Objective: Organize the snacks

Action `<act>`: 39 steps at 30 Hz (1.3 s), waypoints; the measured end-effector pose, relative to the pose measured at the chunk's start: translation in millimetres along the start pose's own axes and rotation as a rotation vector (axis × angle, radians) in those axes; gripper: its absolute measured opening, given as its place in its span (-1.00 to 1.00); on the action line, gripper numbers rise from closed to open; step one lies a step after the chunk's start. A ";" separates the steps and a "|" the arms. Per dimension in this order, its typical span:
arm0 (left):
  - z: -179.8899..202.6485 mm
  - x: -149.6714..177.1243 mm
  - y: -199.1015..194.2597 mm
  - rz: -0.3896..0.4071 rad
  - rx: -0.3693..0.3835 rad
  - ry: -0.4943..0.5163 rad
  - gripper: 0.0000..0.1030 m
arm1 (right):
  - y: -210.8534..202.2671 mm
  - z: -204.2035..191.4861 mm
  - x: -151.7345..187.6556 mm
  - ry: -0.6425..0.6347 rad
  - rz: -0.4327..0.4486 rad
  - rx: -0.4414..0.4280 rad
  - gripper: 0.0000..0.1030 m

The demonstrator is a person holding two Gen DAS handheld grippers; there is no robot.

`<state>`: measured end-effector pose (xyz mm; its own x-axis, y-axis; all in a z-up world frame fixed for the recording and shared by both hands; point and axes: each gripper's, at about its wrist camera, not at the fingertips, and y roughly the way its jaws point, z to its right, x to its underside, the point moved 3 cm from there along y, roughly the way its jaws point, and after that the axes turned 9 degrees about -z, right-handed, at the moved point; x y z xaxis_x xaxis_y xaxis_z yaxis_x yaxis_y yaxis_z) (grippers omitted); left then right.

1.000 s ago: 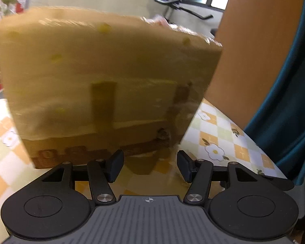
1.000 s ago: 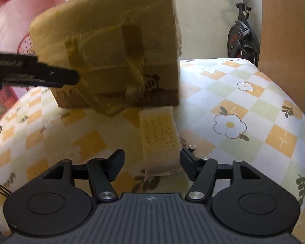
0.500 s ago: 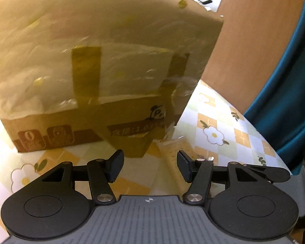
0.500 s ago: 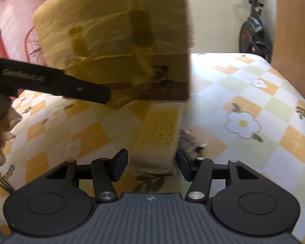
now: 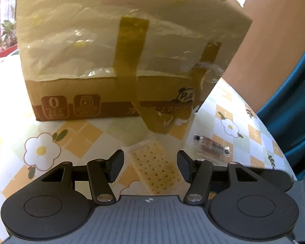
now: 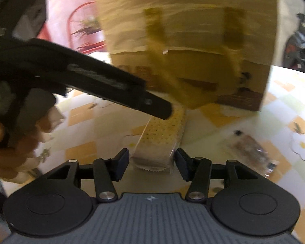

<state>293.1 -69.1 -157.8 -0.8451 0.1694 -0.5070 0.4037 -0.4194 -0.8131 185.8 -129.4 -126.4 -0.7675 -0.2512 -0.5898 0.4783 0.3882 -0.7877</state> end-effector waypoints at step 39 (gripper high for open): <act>35.1 18.1 38.8 0.015 -0.163 0.014 0.14 | 0.4 91.9 13.7 0.003 0.075 0.214 0.18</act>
<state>281.2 -113.7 -188.5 -0.8343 0.1773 -0.5221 0.4683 -0.2718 -0.8407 214.8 -214.2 -151.1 -0.7272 -0.2261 -0.6482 0.6138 0.2086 -0.7614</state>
